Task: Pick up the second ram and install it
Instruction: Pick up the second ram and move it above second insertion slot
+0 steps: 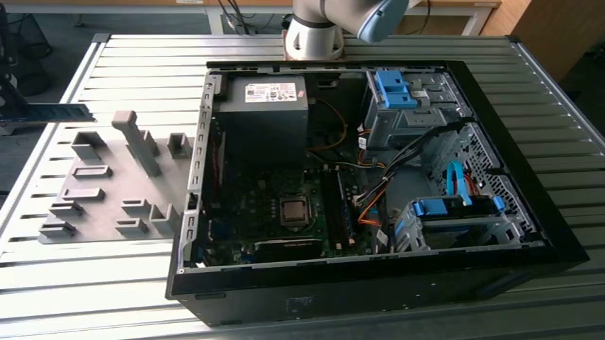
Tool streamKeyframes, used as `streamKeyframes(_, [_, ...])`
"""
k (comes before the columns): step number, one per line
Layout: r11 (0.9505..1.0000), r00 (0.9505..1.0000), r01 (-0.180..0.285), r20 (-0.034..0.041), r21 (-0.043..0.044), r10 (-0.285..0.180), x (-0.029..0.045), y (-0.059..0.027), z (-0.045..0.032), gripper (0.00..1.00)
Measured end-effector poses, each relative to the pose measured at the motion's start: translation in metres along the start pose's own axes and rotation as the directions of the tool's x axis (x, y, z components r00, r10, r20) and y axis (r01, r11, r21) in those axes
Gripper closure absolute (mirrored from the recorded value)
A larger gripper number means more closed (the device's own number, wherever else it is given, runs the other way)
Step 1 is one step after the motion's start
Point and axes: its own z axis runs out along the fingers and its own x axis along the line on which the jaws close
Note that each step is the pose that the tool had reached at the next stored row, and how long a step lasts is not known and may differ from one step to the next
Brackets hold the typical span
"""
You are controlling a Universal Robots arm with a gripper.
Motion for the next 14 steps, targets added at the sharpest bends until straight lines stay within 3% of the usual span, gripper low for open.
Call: streamKeyframes(14, [1.0,1.0,0.0,0.0,0.0,0.0,-0.0003,-0.0069,-0.0002,0.86])
